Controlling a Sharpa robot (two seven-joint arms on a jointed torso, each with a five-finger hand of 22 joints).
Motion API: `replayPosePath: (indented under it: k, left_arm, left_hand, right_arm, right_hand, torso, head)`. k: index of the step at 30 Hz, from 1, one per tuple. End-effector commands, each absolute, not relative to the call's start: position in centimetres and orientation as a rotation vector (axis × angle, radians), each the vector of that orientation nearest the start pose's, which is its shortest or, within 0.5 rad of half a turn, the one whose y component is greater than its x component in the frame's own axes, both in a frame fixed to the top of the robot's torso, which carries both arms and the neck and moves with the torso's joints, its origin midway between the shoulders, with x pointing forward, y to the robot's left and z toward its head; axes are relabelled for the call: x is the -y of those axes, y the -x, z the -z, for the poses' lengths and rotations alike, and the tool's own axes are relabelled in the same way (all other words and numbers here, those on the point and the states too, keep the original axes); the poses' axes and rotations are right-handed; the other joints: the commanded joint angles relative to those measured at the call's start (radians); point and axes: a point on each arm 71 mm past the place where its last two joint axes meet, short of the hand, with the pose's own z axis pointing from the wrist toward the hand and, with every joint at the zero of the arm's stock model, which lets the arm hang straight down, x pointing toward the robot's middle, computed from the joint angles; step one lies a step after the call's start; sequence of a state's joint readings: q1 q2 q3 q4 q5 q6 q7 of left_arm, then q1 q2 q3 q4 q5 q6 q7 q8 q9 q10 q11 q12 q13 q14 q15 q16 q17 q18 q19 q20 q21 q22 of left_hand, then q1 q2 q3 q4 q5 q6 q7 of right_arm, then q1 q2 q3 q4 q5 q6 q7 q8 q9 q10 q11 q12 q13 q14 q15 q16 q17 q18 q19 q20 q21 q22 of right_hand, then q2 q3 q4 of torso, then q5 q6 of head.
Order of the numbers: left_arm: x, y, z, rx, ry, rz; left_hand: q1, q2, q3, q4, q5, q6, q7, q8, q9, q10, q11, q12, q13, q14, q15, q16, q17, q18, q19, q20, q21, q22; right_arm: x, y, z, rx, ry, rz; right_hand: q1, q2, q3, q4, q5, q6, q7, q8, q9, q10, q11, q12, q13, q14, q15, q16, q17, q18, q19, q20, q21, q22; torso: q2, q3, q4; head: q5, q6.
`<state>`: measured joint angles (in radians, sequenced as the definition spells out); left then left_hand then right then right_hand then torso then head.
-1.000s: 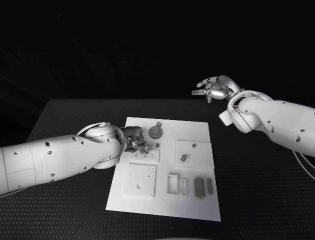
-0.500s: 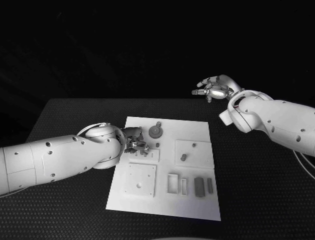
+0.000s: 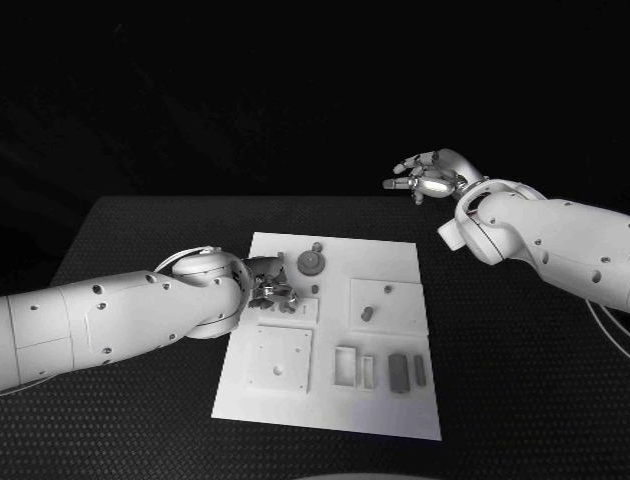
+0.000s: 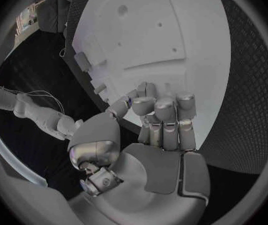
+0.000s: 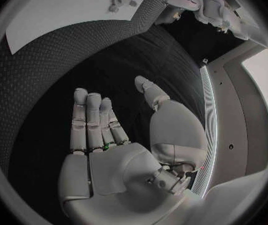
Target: Assemble the parts on the task board
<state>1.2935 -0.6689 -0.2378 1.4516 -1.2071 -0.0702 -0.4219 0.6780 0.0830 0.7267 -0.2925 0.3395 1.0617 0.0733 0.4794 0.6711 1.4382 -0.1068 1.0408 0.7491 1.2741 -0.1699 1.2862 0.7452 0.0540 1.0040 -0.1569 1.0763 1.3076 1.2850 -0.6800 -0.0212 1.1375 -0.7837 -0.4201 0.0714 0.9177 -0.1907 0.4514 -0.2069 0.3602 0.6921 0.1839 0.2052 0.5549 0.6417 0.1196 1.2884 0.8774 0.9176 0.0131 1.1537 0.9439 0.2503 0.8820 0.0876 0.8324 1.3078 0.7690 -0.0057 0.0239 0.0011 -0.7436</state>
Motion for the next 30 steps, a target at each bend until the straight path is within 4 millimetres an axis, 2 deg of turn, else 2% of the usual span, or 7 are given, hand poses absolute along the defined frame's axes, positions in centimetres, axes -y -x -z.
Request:
replayPosePath:
  k: [1, 20, 30]
  left_arm:
    - [-15.34, -48.08, 24.22, -2.171, -0.071, 0.420]
    - [-15.47, -47.87, 24.04, -2.113, -0.034, 0.452]
    - [-15.90, -47.67, 24.12, -2.088, -0.008, 0.458]
  left_hand:
    - [0.016, 0.008, 0.026, 0.023, -0.001, 0.178, -0.104, 0.003, 0.001, -0.029, -0.033, 0.005, -0.002, 0.012, -0.018, 0.005, -0.001, 0.015, 0.003, -0.113, 0.006, 0.016]
    - [0.018, 0.007, 0.027, 0.023, -0.005, 0.177, -0.104, 0.003, 0.000, -0.029, -0.033, 0.005, -0.003, 0.012, -0.018, 0.005, -0.003, 0.016, 0.002, -0.113, 0.006, 0.016]
    - [0.020, 0.007, 0.028, 0.022, -0.005, 0.178, -0.104, 0.004, 0.000, -0.029, -0.033, 0.006, -0.004, 0.013, -0.019, 0.006, -0.003, 0.016, 0.003, -0.113, 0.007, 0.016]
  right_arm:
    - [24.41, -57.02, 15.07, -1.504, -0.507, -0.848]
    - [24.42, -57.02, 15.13, -1.504, -0.508, -0.848]
    - [24.54, -56.98, 15.14, -1.504, -0.509, -0.846]
  right_hand:
    - [-0.005, 0.007, -0.004, -0.004, 0.006, 0.005, 0.044, 0.006, -0.001, -0.008, 0.001, 0.005, -0.002, -0.007, 0.002, 0.004, -0.001, 0.012, 0.000, 0.006, -0.004, 0.018]
    - [-0.006, 0.007, -0.004, -0.003, 0.006, 0.005, 0.044, 0.006, -0.002, -0.009, 0.001, 0.006, -0.004, -0.007, 0.002, 0.005, -0.003, 0.012, 0.001, 0.006, -0.005, 0.018]
    - [-0.007, 0.008, -0.005, -0.003, 0.007, 0.005, 0.044, 0.007, -0.003, -0.009, 0.001, 0.007, -0.005, -0.008, 0.002, 0.006, -0.004, 0.012, 0.001, 0.006, -0.005, 0.018]
  torso:
    - [0.000, 0.0003, 0.0000]
    - [0.000, -0.0007, -0.0005]
    - [-0.001, 0.0001, 0.0017]
  head:
    - [0.000, -0.001]
    - [-0.001, 0.000]
    - [-0.001, -0.001]
